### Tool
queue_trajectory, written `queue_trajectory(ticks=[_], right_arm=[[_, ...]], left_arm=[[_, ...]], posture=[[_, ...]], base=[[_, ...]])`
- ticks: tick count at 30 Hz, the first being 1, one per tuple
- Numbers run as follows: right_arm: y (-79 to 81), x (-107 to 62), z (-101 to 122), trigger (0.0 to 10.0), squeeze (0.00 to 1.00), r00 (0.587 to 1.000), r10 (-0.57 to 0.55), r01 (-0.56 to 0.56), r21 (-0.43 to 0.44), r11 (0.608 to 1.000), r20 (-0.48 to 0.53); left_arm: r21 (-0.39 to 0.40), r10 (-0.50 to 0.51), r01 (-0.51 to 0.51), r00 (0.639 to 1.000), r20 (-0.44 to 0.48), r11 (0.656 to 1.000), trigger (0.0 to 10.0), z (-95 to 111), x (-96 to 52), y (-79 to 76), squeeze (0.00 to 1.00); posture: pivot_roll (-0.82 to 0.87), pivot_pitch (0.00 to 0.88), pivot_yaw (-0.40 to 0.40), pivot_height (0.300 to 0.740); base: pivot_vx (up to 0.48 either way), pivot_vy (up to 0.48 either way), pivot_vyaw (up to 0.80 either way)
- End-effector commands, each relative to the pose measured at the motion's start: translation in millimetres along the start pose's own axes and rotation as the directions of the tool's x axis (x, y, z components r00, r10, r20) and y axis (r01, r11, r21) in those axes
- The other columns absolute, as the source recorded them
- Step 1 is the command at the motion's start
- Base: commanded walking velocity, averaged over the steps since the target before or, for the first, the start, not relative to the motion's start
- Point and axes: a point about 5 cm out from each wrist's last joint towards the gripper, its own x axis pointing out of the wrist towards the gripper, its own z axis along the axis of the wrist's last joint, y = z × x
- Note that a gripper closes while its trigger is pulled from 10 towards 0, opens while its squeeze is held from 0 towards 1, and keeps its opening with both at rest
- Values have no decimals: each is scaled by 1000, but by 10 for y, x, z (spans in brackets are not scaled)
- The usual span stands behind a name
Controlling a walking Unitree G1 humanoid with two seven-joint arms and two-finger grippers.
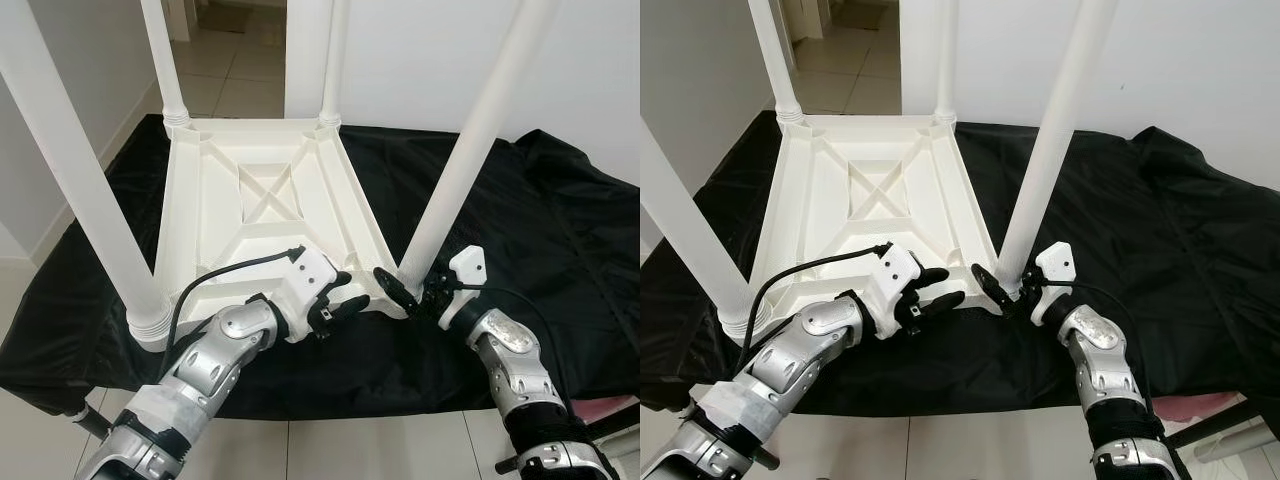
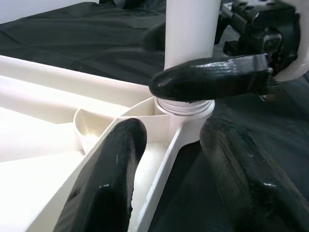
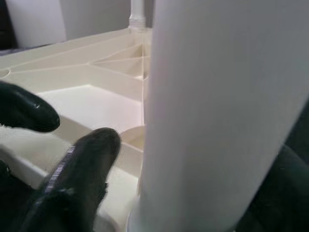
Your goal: Building children table
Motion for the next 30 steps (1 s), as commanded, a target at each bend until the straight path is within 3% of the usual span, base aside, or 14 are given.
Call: queue_trajectory(ticks=[1,12,13,23,25,30], right_arm=[[-7,-21,-43,78,0,999,29,-29,-11,1000,-27],[-29,-83,-111,0,0,998,29,-29,2,1000,-50],[-34,-88,-110,10000,0,999,12,-11,21,1000,-43],[-26,-57,-52,10000,0,997,-79,79,69,995,2],[-26,-37,-73,10000,0,988,-147,148,18,989,-37],[55,-18,-119,10000,0,966,-253,255,26,967,-49]], left_arm=[[4,-26,26,999,-24,1000,10000,-30,-17,7,0],[4,-26,26,999,-25,1000,10000,-27,-10,8,0],[4,-26,26,999,-25,1000,10000,-24,-8,11,0],[5,-31,31,999,-23,1000,10000,-19,-7,12,0],[8,-31,32,999,-26,999,10000,-25,-8,4,0],[6,-35,36,999,-32,999,10000,-45,-27,-15,0]], posture=[[-6,0,-50,740],[-8,0,-54,740],[-9,0,-54,740],[-9,0,-58,740],[-7,0,-58,740],[-2,0,-58,740]], base=[[0,0,0],[0,0,0],[0,0,0],[0,0,0],[0,0,0],[0,0,0]])
